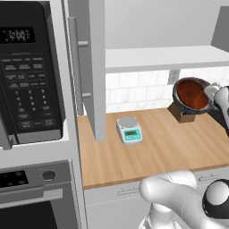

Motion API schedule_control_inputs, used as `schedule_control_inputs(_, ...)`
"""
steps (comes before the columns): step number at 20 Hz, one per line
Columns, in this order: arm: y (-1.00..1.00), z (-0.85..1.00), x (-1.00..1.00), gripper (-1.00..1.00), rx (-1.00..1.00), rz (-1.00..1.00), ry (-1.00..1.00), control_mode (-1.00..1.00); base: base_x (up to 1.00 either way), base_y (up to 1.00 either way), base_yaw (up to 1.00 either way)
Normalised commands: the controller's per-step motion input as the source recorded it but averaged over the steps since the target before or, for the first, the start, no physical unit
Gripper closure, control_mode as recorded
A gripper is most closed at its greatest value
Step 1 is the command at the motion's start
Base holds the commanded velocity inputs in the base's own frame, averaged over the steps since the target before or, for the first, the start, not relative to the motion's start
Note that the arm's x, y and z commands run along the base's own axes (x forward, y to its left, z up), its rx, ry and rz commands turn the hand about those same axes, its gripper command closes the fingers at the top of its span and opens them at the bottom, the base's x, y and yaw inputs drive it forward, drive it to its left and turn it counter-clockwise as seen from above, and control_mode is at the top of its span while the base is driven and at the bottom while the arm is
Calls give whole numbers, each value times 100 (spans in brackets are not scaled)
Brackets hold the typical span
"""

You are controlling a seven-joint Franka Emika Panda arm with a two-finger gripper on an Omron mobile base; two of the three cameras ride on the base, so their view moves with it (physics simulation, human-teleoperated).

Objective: Pick up the bowls on the counter and stack them on top of one another in the open cabinet. Place the smaller bowl on top of the larger bowl.

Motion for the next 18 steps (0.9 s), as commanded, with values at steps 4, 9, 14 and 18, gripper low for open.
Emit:
schedule_control_inputs(4, 2, 100, -29, 100, -6, 0, -2, -100, 0, 0, 0)
schedule_control_inputs(9, 13, 100, 0, 100, 0, 0, -4, -100, 0, 0, 0)
schedule_control_inputs(14, 20, 90, 11, 100, 6, 0, -3, -100, 0, 0, 0)
schedule_control_inputs(18, 28, 11, 20, 100, 3, 1, -3, -100, 0, 0, 0)
